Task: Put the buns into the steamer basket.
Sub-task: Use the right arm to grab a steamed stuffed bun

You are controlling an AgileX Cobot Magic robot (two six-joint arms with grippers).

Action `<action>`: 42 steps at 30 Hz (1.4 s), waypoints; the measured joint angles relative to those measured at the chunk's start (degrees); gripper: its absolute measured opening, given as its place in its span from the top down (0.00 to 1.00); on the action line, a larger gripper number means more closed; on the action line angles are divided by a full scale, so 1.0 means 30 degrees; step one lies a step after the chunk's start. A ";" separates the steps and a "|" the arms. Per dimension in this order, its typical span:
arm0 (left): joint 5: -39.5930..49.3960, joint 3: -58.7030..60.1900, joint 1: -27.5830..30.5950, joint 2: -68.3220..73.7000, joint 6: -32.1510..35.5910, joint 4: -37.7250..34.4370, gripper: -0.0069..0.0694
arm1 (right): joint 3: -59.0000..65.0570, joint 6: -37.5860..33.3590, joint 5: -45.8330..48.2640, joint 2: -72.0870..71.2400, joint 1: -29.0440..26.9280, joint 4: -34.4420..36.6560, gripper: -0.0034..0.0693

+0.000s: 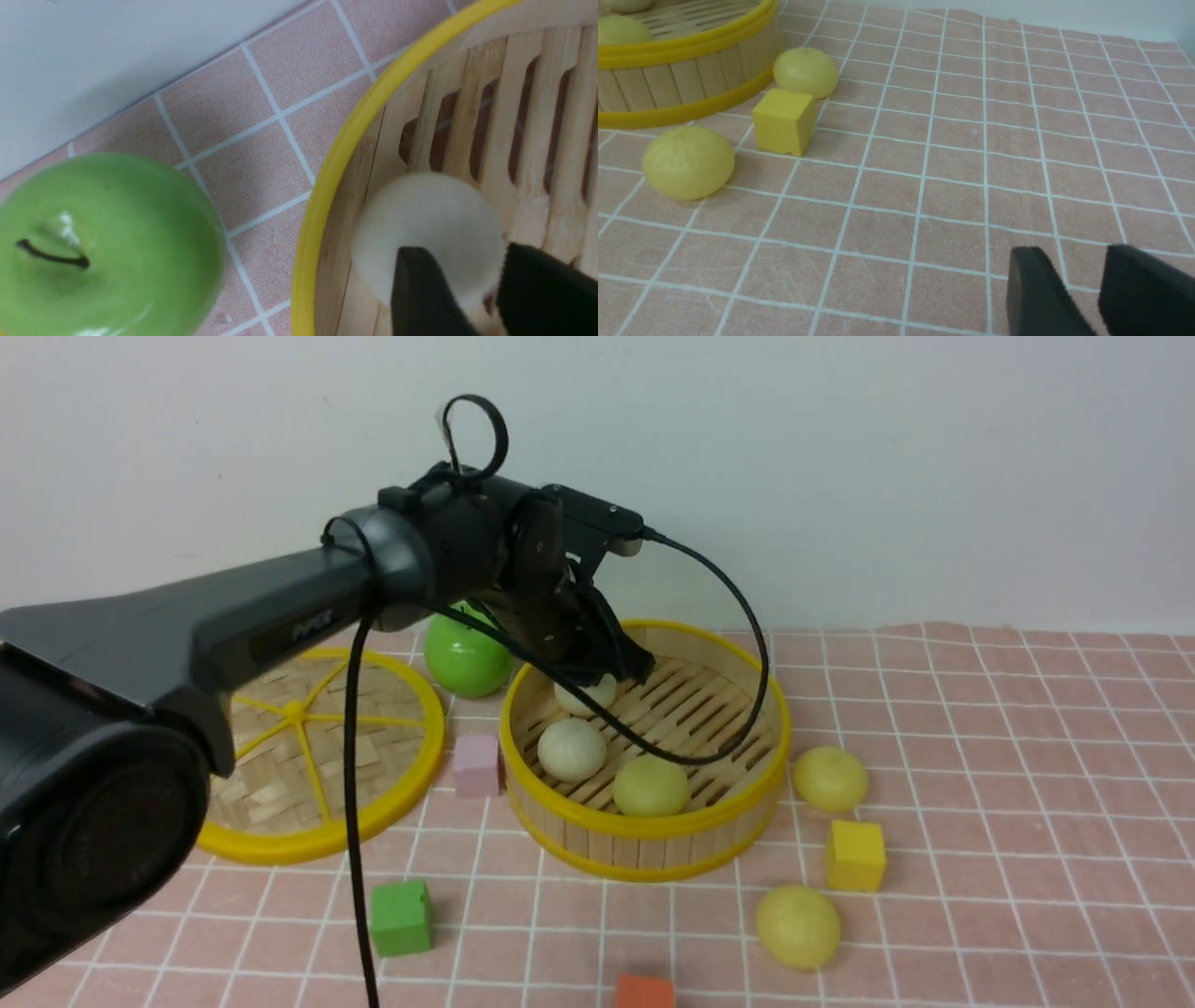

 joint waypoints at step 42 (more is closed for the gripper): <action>-0.8624 2.9138 0.0000 -3.5222 -0.0719 -0.4763 0.93 | 0.0000 0.0000 0.0000 0.0000 0.0000 0.0000 0.62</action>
